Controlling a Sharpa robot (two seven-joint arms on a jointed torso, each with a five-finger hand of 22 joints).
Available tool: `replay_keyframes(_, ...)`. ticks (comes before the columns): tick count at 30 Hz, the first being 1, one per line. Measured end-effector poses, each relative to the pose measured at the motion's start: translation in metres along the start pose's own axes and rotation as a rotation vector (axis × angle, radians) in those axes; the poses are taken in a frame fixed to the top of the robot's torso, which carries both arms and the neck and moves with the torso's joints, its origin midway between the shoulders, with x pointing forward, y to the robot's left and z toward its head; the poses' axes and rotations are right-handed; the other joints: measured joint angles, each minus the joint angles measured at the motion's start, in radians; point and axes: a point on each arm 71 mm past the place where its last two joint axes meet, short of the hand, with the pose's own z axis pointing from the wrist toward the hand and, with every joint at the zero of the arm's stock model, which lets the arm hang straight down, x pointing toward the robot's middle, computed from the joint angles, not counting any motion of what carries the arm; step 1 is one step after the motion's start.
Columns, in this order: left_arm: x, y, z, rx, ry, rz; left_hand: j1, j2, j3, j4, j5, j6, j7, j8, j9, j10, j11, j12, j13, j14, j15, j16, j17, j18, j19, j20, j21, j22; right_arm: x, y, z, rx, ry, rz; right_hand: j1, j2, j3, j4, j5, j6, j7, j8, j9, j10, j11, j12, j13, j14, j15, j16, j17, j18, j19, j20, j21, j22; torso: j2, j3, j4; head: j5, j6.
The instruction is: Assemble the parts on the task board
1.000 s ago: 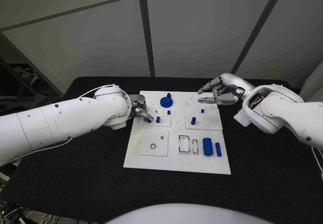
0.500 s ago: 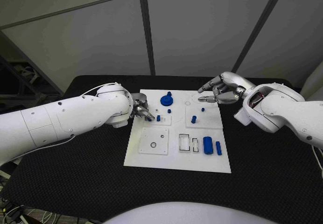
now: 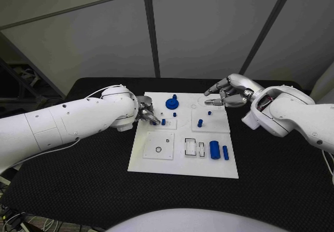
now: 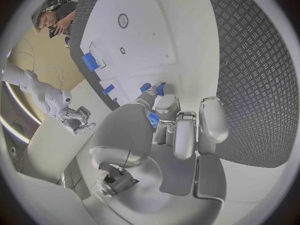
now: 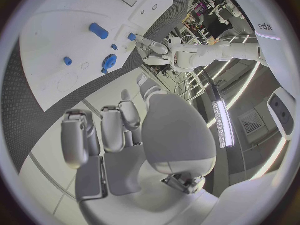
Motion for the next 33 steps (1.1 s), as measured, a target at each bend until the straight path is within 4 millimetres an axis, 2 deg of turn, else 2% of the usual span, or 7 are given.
replay_keyframes(14,-0.0003,0.0017,0.0007,0.000,0.004,-0.010,-0.005,0.005,0.006,0.006,-0.001,0.000,0.000,0.001,0.000,0.001,0.001,0.000,0.000,-0.001,-0.001,0.000,0.000,-0.001,0.000,0.000,0.000,0.000,-0.0001,-0.0002,-0.0003,0.001,0.001,0.000,0.000,0.000,0.000,0.000,0.000,0.000,0.000,0.000,0.000,0.000,0.000,0.000,0.000,0.000,0.000,0.000,0.000,0.000,0.000,0.000,0.000,0.000,-0.001,-0.0012,0.0009,-0.001,0.003)
replay_keyframes(16,-0.0003,0.0018,0.0008,0.000,0.004,-0.011,-0.006,0.006,0.007,0.007,-0.001,0.000,0.000,0.001,0.000,0.001,0.001,0.000,0.000,-0.001,0.000,0.000,0.000,-0.062,0.000,0.000,0.000,0.000,-0.0002,-0.0003,-0.0002,0.001,0.001,0.000,0.000,0.000,0.000,0.000,0.000,0.000,0.000,0.000,0.000,0.000,0.000,0.000,0.000,0.000,0.000,0.000,0.000,0.000,0.000,0.000,0.000,0.000,-0.001,-0.0012,0.0011,0.000,0.004)
replay_keyframes(19,-0.0004,0.0019,0.0010,-0.001,0.005,-0.012,-0.011,0.011,0.010,0.010,-0.001,0.000,0.000,0.001,0.002,0.001,0.001,0.000,0.000,-0.001,0.000,0.000,0.000,-0.057,0.000,0.000,0.000,0.000,0.0000,-0.0002,0.0000,0.001,0.001,-0.001,0.000,0.000,0.000,0.000,0.000,0.000,0.000,0.000,0.000,0.000,0.000,0.000,0.000,0.000,0.000,0.000,0.000,0.000,0.000,0.000,0.000,0.000,-0.001,-0.0011,0.0012,0.000,0.004)
replay_keyframes(20,-0.0004,0.0019,0.0011,-0.001,0.005,-0.013,-0.011,0.011,0.010,0.010,-0.001,0.000,0.000,0.001,0.003,0.001,0.001,0.000,0.000,-0.001,0.000,0.000,0.000,0.004,0.000,0.000,0.000,0.000,0.0000,-0.0002,0.0000,0.001,0.001,-0.001,0.000,0.000,0.000,0.000,0.000,0.000,0.000,0.000,0.000,0.000,0.000,0.000,0.000,0.000,0.000,0.000,0.000,0.000,0.000,0.000,0.000,0.000,-0.001,-0.0011,0.0012,0.000,0.004)
replay_keyframes(30,-0.0010,0.0034,0.0020,-0.004,0.008,-0.020,-0.019,0.019,0.020,0.020,-0.008,0.000,0.000,0.001,0.008,0.002,0.002,0.006,0.000,0.000,0.000,0.000,0.000,-0.001,0.000,0.000,0.000,0.000,-0.0001,-0.0005,0.0000,0.002,0.002,-0.001,0.000,0.000,0.000,0.000,0.000,0.000,0.000,0.000,0.000,0.000,0.000,0.000,0.000,0.000,0.000,0.000,0.000,0.000,0.000,0.000,0.000,0.000,-0.001,-0.0002,0.0012,0.000,0.003)
replay_keyframes(32,-0.0012,0.0041,0.0022,-0.005,0.009,-0.024,-0.029,0.021,0.027,0.024,-0.008,0.000,0.000,0.001,0.012,0.002,0.002,0.006,0.000,0.000,0.000,0.000,0.000,-0.062,0.000,0.000,0.000,0.000,-0.0001,-0.0005,0.0000,0.002,0.002,-0.001,0.000,0.000,0.000,0.000,0.000,0.000,0.000,0.000,0.000,0.000,0.000,0.000,0.000,0.000,0.000,0.000,0.000,0.000,0.000,0.000,0.000,0.000,-0.001,-0.0001,0.0011,0.000,0.003)
replay_keyframes(33,-0.0012,0.0044,0.0024,-0.006,0.010,-0.026,-0.033,0.020,0.028,0.023,-0.008,0.000,0.000,0.001,0.013,0.002,0.002,0.006,0.000,0.000,0.000,0.000,0.000,-0.061,0.000,0.000,0.000,0.000,-0.0002,-0.0005,0.0000,0.002,0.002,-0.001,0.000,0.000,0.000,0.000,0.000,0.000,0.000,0.000,0.000,0.000,0.000,0.000,0.000,0.000,0.000,0.000,0.000,0.000,0.000,0.000,0.000,0.000,-0.001,-0.0001,0.0011,0.000,0.003)
